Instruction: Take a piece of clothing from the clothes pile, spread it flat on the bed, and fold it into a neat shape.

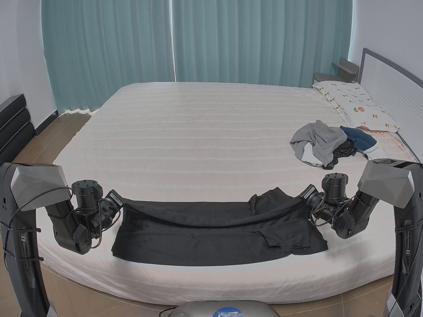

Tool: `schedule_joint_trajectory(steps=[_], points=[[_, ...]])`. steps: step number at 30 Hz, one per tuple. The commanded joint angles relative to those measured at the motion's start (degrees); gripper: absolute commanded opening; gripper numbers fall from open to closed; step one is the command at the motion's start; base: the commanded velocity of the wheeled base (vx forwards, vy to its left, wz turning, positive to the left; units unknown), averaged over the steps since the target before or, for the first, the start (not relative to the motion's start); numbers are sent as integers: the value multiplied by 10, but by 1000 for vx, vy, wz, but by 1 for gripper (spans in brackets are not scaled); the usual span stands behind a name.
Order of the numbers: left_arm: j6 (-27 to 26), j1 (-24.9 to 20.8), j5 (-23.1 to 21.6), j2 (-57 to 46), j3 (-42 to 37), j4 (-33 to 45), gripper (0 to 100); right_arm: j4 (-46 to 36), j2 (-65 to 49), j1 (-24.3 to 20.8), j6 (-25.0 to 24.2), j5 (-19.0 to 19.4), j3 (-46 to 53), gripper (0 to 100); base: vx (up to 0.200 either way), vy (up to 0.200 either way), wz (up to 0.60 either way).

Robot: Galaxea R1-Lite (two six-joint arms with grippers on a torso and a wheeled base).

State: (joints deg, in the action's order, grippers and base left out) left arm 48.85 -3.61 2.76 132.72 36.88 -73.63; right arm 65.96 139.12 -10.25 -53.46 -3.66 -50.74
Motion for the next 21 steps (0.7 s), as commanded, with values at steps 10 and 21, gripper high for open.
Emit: schedule_joint_trajectory(steps=[10, 21], points=[[53, 22, 28, -6, 34, -10, 0, 155, 2, 7, -11, 3, 55, 0, 0, 0, 0], [-44, 30, -21, 4, -51, -31, 0, 153, 4, 12, 78, 30, 172, 0, 0, 0, 0]])
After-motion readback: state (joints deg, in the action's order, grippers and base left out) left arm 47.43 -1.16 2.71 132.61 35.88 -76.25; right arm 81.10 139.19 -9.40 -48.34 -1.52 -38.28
